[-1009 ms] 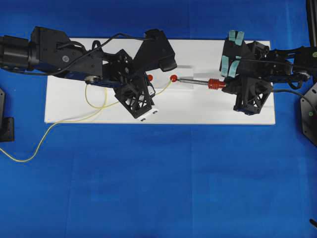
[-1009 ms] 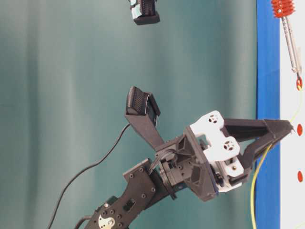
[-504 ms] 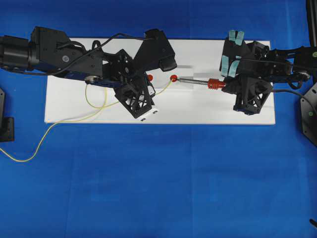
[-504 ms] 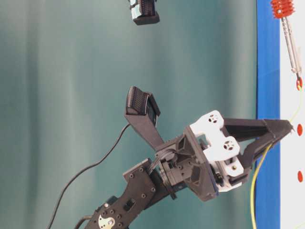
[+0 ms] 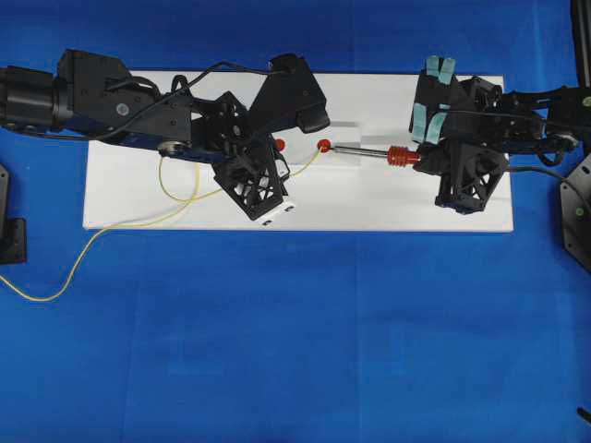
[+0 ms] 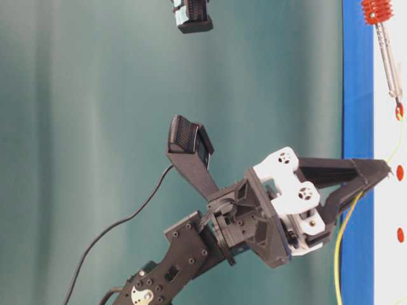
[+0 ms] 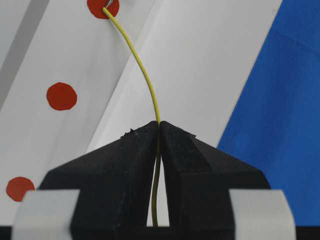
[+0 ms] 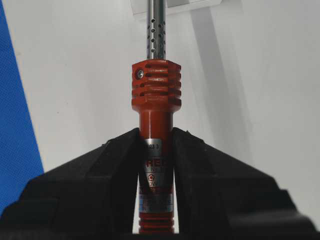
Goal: Touch the tip of the soldering iron to the tip of the solder at the mark.
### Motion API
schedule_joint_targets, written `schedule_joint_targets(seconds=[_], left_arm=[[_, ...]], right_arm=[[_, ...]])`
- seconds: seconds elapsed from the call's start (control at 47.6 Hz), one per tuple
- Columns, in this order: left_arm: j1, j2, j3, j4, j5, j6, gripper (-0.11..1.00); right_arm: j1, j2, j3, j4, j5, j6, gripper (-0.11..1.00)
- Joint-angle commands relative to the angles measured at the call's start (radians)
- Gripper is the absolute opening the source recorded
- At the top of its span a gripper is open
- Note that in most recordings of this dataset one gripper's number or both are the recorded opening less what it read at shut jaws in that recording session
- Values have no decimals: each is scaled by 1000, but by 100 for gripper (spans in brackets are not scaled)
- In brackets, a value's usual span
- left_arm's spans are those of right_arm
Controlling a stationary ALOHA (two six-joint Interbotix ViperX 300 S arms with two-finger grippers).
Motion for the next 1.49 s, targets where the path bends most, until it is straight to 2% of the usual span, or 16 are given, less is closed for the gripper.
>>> schedule_joint_targets(seconds=[0.0, 0.883, 1.114, 1.471], left_arm=[[2, -12, -15, 3, -6, 0, 4], [2, -21, -11, 3, 0, 12, 4], [0, -127, 25, 3, 17, 17, 4], [-9, -374, 221, 3, 2, 3, 4]], right_arm=[[-2, -6, -26, -2, -8, 2, 6], [-2, -6, -25, -3, -8, 2, 6], [0, -6, -25, -2, -3, 0, 6], [-2, -6, -26, -3, -6, 0, 6]])
